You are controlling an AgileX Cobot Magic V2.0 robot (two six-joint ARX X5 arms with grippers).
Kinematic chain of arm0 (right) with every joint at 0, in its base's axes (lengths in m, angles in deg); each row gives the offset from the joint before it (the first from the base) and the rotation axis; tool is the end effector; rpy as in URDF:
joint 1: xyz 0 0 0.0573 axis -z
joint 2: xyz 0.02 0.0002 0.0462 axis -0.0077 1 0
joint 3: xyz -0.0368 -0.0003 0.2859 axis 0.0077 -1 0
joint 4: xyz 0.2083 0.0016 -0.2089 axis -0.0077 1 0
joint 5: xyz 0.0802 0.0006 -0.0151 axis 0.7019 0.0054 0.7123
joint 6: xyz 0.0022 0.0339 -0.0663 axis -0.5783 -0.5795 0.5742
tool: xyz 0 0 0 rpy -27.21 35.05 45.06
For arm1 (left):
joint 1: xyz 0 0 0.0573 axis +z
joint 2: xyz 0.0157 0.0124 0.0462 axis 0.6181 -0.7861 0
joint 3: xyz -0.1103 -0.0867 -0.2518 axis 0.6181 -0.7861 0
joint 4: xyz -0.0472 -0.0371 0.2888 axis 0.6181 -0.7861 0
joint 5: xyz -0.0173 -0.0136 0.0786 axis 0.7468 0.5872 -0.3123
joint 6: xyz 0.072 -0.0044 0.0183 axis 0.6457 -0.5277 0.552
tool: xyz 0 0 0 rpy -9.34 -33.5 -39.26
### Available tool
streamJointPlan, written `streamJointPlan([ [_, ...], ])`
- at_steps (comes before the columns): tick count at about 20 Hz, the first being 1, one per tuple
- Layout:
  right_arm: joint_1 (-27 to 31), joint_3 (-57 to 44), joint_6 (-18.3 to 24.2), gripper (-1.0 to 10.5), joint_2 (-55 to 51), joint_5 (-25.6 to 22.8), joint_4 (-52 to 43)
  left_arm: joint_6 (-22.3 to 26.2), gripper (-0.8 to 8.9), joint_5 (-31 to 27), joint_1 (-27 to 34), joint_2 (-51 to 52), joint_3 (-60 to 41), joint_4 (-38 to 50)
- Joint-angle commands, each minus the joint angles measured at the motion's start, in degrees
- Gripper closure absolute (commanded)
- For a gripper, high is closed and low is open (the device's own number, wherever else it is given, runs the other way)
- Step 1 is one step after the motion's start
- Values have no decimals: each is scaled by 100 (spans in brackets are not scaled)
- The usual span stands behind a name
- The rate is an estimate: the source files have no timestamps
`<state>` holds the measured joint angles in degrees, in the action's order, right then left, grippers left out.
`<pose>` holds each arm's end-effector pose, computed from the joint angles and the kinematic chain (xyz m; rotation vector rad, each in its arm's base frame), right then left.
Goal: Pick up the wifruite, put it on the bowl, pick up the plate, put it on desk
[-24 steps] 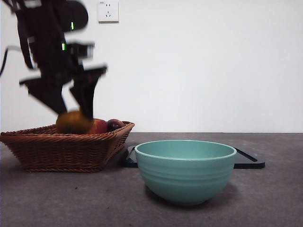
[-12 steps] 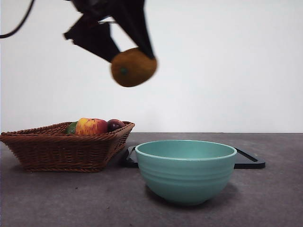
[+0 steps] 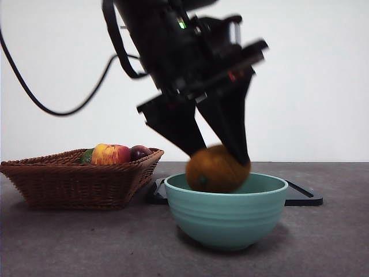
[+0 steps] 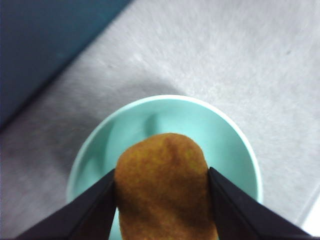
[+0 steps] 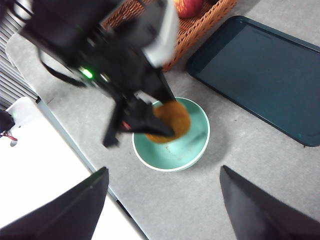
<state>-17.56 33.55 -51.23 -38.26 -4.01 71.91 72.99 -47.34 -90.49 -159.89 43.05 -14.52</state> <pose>0.1444 0.0789 0.3548 0.0059 0.7576 0.8491 0.2473 -0.3320 0.2025 0.3525 1.0331 -0.8982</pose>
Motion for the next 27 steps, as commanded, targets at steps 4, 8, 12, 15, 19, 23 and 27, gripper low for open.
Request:
streamJointPlan([
  [4, -31, 114, -59, 590, 46, -7, -50, 101, 599, -321, -184, -479, 138, 245],
  [8, -31, 114, -59, 590, 46, -4, -52, 203, 596, -332, -214, -640, 138, 247],
  [12, -31, 114, -59, 590, 46, -7, -50, 195, 493, -330, -236, -734, 138, 210],
  [15, -31, 114, -59, 590, 46, -7, -50, 188, 468, -330, -284, -721, 140, 262],
  [19, -31, 114, -59, 590, 46, -7, -50, 170, 468, -330, -289, -610, 144, 238],
  [23, -31, 114, -59, 590, 46, -7, -50, 92, 469, -330, -282, -181, 149, 214],
  [27, -31, 114, -59, 590, 46, -7, -50, 15, 469, -330, -190, 597, 149, 205],
])
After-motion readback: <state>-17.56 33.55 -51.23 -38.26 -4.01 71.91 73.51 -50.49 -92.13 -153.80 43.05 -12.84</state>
